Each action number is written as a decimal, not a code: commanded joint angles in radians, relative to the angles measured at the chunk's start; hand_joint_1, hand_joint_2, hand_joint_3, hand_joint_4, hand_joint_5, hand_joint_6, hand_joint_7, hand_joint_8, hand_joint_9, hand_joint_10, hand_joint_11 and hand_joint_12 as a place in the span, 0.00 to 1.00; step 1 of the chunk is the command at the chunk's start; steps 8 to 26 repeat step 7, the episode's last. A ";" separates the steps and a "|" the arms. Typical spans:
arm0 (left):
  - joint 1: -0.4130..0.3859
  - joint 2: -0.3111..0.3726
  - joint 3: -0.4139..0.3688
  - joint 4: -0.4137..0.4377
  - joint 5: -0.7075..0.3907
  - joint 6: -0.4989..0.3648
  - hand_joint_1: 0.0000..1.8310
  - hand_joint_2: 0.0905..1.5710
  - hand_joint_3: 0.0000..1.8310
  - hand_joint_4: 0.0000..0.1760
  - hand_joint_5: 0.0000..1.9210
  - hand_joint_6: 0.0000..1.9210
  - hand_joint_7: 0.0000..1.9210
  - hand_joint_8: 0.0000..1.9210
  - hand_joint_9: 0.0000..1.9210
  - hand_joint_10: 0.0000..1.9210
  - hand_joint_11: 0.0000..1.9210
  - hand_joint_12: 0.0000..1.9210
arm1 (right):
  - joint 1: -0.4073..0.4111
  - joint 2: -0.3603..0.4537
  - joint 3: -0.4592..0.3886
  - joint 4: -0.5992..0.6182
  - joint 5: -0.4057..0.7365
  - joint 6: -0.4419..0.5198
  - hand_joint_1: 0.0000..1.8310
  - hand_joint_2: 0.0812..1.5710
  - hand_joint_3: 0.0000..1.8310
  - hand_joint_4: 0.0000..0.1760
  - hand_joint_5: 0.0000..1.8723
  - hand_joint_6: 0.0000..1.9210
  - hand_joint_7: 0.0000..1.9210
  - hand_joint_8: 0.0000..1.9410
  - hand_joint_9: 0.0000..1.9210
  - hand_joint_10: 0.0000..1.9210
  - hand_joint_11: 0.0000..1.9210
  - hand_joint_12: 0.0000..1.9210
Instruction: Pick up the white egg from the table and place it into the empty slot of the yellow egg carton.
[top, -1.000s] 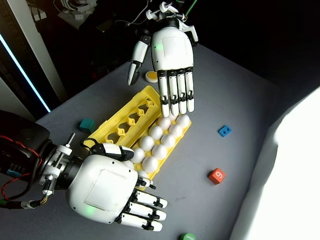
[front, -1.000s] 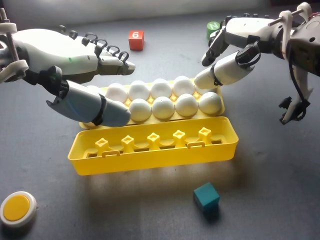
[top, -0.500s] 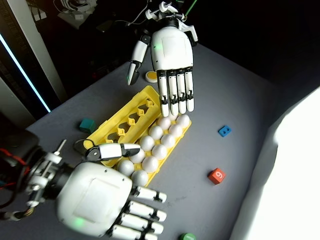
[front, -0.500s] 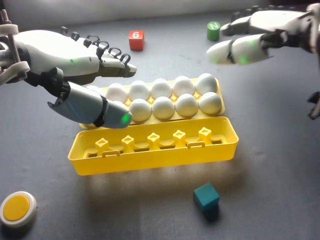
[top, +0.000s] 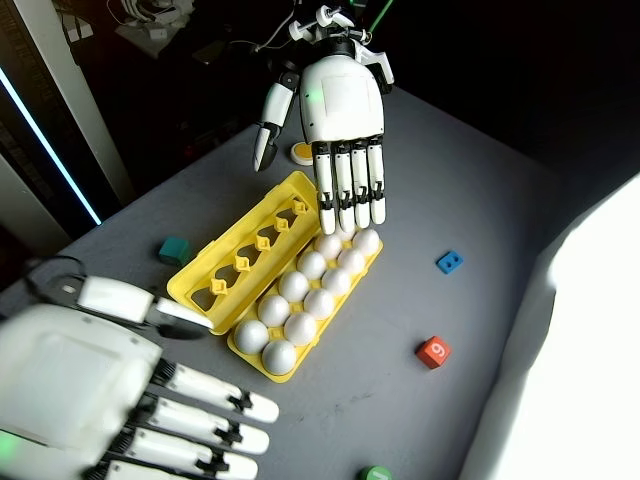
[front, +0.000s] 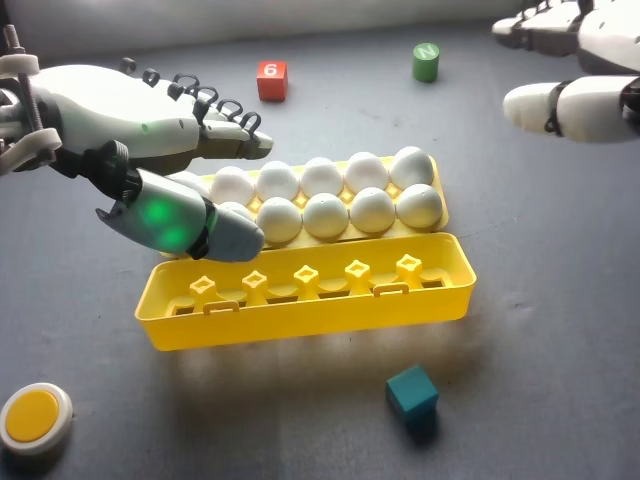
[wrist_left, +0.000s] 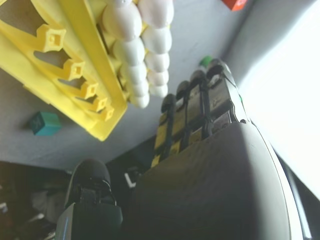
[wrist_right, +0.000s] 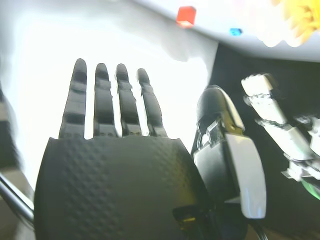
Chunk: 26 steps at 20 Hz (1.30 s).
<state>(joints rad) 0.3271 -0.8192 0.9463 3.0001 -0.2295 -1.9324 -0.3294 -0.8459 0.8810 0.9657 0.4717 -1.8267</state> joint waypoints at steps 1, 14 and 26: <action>-0.011 0.002 -0.001 0.012 0.092 0.002 0.00 0.73 0.00 0.00 0.04 0.00 0.04 0.00 0.03 0.00 0.01 0.02 | 0.007 0.018 -0.008 -0.039 0.092 0.012 0.00 0.84 0.00 0.00 0.11 0.00 0.09 0.00 0.07 0.00 0.00 0.22; -0.011 0.005 -0.003 0.012 0.092 0.001 0.00 0.74 0.00 0.00 0.04 0.00 0.04 0.00 0.02 0.00 0.01 0.02 | -0.021 0.142 -0.098 -0.044 0.066 -0.013 0.00 0.83 0.00 0.00 0.12 0.00 0.11 0.00 0.09 0.00 0.00 0.24; -0.011 0.005 -0.003 0.012 0.092 0.001 0.00 0.74 0.00 0.00 0.04 0.00 0.04 0.00 0.02 0.00 0.01 0.02 | -0.021 0.142 -0.098 -0.044 0.066 -0.013 0.00 0.83 0.00 0.00 0.12 0.00 0.11 0.00 0.09 0.00 0.00 0.24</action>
